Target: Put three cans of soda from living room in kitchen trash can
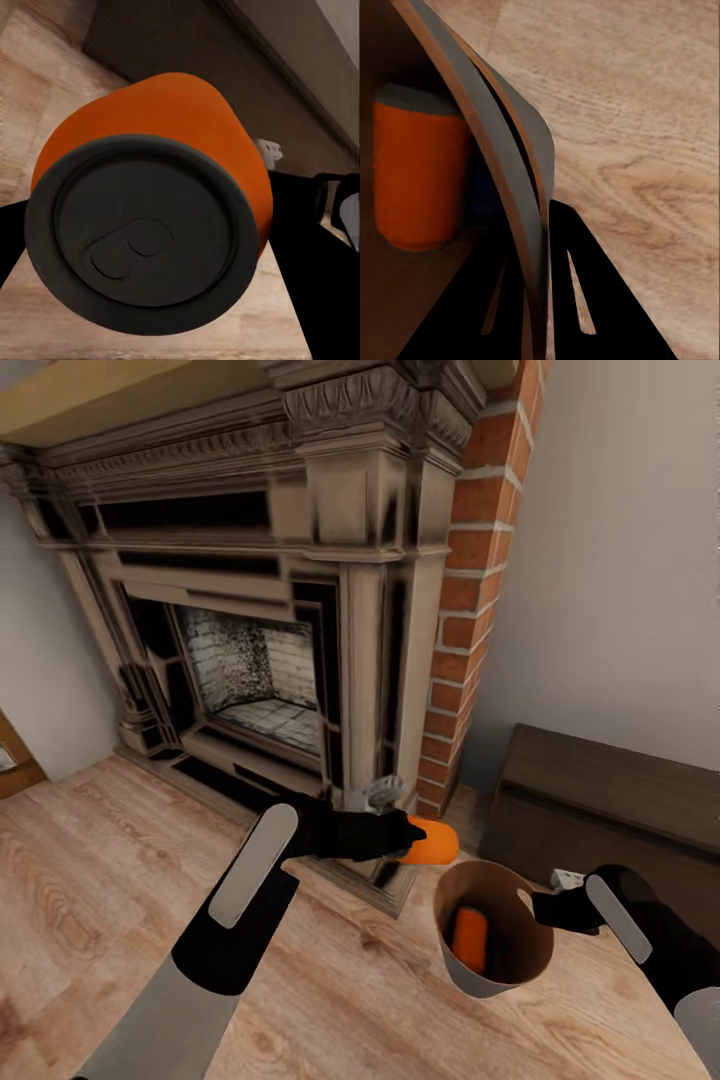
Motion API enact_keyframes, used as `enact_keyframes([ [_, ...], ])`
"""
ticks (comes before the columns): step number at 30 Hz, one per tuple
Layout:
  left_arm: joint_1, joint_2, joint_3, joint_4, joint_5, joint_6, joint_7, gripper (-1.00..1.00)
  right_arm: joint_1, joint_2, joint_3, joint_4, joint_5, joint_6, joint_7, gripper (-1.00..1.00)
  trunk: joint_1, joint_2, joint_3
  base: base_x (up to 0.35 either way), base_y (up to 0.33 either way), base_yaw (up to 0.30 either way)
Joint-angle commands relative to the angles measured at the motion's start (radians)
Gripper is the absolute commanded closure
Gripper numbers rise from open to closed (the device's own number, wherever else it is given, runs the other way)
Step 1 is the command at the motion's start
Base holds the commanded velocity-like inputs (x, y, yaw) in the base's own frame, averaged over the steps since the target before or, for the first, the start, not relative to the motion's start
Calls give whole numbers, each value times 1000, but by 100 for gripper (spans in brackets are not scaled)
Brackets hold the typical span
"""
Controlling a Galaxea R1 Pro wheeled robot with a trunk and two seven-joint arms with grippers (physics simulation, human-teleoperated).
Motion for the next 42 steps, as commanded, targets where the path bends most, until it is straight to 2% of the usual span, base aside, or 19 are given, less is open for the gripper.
enact_keyframes([
  [1, -15, -3, -21, 34, 1, -1, 0, 100, 0, 15, -1, -3, -7, 0, -12, 100, -1, 0, 4, 0, 0, 0],
  [3, -33, -5, -58, 76, 15, -6, 0, 100, -1, 52, 0, -6, 5, 0, -58, 100, -1, 1, 12, 0, 0, 0],
  [4, -43, -6, -73, 103, 33, -8, 0, 100, -1, 73, 0, -7, 8, 0, -98, 100, -2, 1, 16, 0, 0, 0],
  [5, -52, -7, -82, 143, 43, -9, -1, 100, -1, 83, 0, -9, 10, 0, -122, 100, -2, 1, 16, 0, 0, 0],
  [7, -61, -8, -111, 203, 51, -10, -10, 100, -1, 90, 1, -12, 11, 0, -137, 100, -2, 1, 16, 0, 0, 0],
  [9, -65, -10, -133, 228, 56, -12, -15, 100, -1, 94, 2, -13, 11, 0, -144, 100, -2, 1, 16, 0, 0, 0],
  [15, -68, -10, -147, 270, 56, -14, -58, 100, 1, 125, 5, -16, 14, 0, -152, 100, -2, 1, 16, 0, 0, 0],
  [18, -77, -10, -154, 360, 49, -16, -125, 100, 4, 147, 8, -43, 16, 0, -154, 100, -2, 1, 16, 0, 0, 0],
  [21, -81, -10, -159, 386, 44, -17, -149, 100, 8, 167, 8, -71, 16, 0, -155, 100, -2, 1, 16, 0, 0, 0],
  [22, -81, -10, -160, 399, 43, -17, -154, -100, 9, 172, 9, -77, 16, 0, -155, 100, -2, 1, 16, 0, 0, 0],
  [25, -85, -10, -162, 471, 40, -17, -175, -100, 11, 178, 9, -89, 16, 0, -156, 100, -2, 1, 16, 0, 0, 0],
  [32, -85, -9, -162, 492, 36, -19, -189, -100, 12, 176, 9, -93, 15, 0, -154, 100, -2, 1, 16, 0, 0, 0],
  [36, -85, -2, -156, 471, -12, -43, -193, -100, 11, 176, 8, -93, 12, 0, -154, 100, -2, 1, 16, 0, 0, 0],
  [37, -81, 4, -153, 427, -25, -75, -195, -100, 11, 176, 6, -90, 11, 0, -154, 100, -2, 1, 16, 0, 0, 0],
  [38, -72, 20, -149, 357, -34, -113, -194, -100, 10, 176, 3, -85, 9, 0, -153, 100, -2, 1, 16, 0, 0, 0],
  [40, -29, 93, -126, 192, -43, -179, -190, -100, 7, 173, -3, -60, 7, 0, -150, 100, -2, 1, 16, 0, 0, 0],
  [41, -7, 133, -88, 126, -41, -200, -185, -100, 4, 170, -6, -38, 7, 0, -148, 100, -2, 1, 16, 0, 0, 0],
  [42, 7, 150, -61, 101, -38, -206, -181, -100, 3, 169, -7, -25, 7, 0, -147, 100, -2, 1, 16, 0, 0, 0],
])
